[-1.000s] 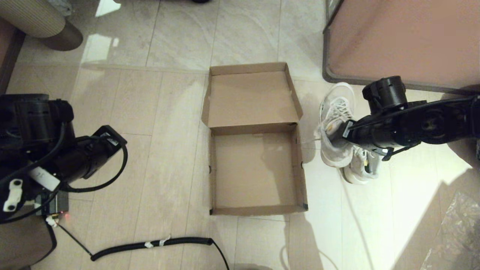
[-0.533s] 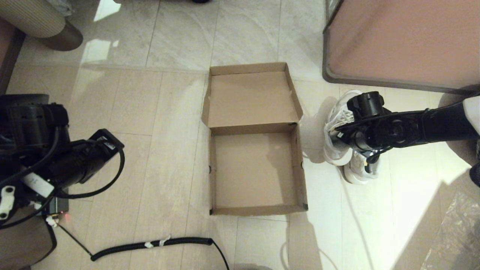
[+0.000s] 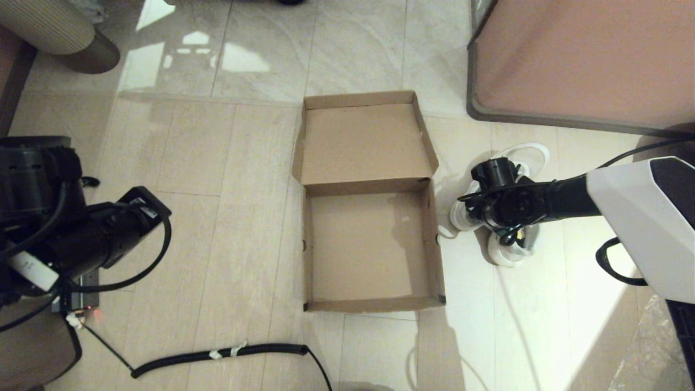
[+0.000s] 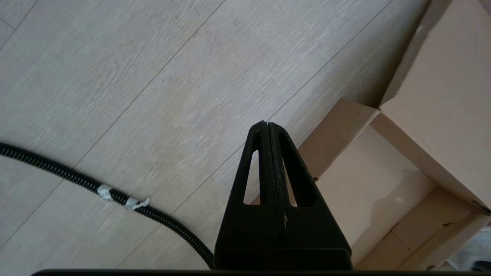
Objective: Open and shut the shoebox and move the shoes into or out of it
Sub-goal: Put the shoes out of the shoe box
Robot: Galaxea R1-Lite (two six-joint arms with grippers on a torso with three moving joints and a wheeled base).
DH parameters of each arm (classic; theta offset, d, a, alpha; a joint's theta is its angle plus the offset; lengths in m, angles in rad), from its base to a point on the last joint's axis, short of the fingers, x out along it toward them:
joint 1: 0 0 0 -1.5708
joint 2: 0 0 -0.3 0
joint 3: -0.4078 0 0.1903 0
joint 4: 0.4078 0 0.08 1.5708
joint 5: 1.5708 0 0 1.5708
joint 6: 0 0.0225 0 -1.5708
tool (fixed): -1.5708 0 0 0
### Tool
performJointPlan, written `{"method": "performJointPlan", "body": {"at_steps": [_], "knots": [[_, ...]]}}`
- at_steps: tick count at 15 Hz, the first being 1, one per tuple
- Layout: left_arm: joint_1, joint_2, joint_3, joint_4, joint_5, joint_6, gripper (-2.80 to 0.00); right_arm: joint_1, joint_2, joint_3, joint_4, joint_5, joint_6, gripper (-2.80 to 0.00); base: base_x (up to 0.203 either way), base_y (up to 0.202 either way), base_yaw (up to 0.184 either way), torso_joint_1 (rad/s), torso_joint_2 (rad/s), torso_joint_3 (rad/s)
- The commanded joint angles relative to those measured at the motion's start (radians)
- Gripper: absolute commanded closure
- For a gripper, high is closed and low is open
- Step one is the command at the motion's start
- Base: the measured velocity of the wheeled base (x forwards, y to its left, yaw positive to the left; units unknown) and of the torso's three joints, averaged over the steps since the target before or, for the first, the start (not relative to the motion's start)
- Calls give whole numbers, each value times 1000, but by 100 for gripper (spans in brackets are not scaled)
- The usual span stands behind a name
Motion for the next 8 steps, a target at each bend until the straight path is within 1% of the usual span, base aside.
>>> {"method": "performJointPlan", "body": {"at_steps": [1,3,5,8], "knots": [[0,-15,1,-2,2,-3,0,10,48,-17,7,-1,6,0,0,0,0,0,0,0],[0,-13,-1,-2,0,-1,0,10,42,-15,21,-18,22,0,0,0,0,0,0,0],[-2,-15,-3,-5,-1,-3,0,13,-10,5,51,-33,23,0,0,0,0,0,0,0],[-2,-24,-2,-6,-1,-3,0,25,-115,76,126,-35,25,0,0,0,0,0,0,0]]}}
